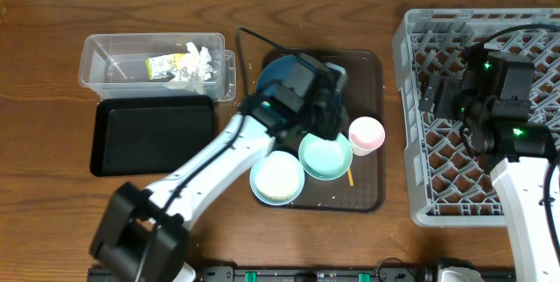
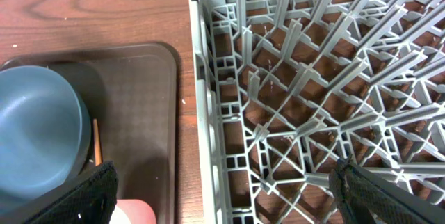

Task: Sort waste into correct bins and load items into the dishwasher rack
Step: 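Reach left gripper to the pink cup and grasp its rim, then lift the pink cup and pass it toward the right gripper, then grasp the pink cup with the right gripper and release left, then carry the pink cup right and place it upside down in the rack, then withdraw right gripper from the rack and reach to the mint-green bowl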

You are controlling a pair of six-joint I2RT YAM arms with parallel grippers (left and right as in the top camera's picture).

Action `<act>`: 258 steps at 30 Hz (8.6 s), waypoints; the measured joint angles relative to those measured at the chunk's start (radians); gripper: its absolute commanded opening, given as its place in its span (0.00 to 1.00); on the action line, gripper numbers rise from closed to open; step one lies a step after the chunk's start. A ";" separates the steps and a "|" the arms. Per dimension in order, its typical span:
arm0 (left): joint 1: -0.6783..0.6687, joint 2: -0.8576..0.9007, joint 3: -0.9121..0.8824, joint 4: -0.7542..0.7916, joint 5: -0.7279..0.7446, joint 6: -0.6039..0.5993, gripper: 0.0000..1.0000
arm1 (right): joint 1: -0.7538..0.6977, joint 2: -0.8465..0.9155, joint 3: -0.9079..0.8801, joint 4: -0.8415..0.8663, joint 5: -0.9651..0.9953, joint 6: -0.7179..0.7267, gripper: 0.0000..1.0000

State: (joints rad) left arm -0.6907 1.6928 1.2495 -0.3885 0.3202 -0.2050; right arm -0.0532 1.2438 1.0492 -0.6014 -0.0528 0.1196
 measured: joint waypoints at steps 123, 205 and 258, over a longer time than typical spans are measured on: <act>0.460 -0.045 0.007 0.326 0.908 -0.344 0.07 | 0.209 0.216 0.002 0.591 -1.101 -0.431 0.56; 0.459 -0.228 0.009 -0.326 -0.298 -0.085 0.49 | -0.815 0.480 0.266 -0.253 -0.033 0.142 0.99; 0.459 -0.228 0.009 -0.337 -0.298 -0.085 0.49 | -0.832 0.383 0.266 -0.154 -0.002 0.173 0.07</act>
State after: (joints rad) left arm -0.2321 1.4651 1.2583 -0.7254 0.0227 -0.2905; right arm -0.8852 1.6272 1.3155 -0.7555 -0.0544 0.2924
